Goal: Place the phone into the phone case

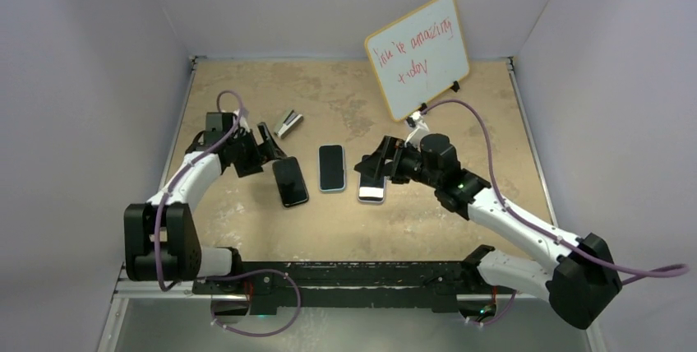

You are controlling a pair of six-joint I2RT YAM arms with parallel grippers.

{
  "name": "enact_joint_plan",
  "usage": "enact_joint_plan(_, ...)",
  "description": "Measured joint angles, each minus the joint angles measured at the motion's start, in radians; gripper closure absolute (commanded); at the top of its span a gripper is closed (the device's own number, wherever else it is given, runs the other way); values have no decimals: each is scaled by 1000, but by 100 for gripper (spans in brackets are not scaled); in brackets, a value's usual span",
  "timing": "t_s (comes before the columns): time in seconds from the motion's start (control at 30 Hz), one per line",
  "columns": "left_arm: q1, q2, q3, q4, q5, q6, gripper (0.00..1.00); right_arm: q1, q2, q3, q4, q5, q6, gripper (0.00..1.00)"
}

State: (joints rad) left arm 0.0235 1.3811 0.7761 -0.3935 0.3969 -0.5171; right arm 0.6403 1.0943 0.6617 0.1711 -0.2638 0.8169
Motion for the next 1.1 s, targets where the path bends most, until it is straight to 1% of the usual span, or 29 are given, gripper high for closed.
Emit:
enact_joint_plan(0.13, -43, -102, 53, -29, 5, 39, 10, 0, -60, 7, -121, 114, -7, 1)
enact_joint_plan(0.23, -122, -203, 77, -16, 21, 49, 9, 0, -98, 20, -206, 207, 3, 1)
enact_joint_plan(0.3, -168, -273, 79, 13, 56, 47, 9, 0, -121, 35, -268, 270, 9, 1)
enact_joint_plan(0.4, -183, -351, 79, 60, 119, 38, 9, 0, -143, 73, -361, 351, 13, 1)
enact_joint_plan(0.57, -183, -436, 80, 92, 138, 36, 7, 0, -204, 154, -473, 462, 5, 1)
enact_joint_plan(0.83, -183, -529, 93, 54, 118, 50, 7, 0, -331, 225, -521, 558, -28, 1)
enact_joint_plan(1.1, -183, -584, 93, 30, 51, 56, 7, 0, -354, 225, -526, 560, -29, 1)
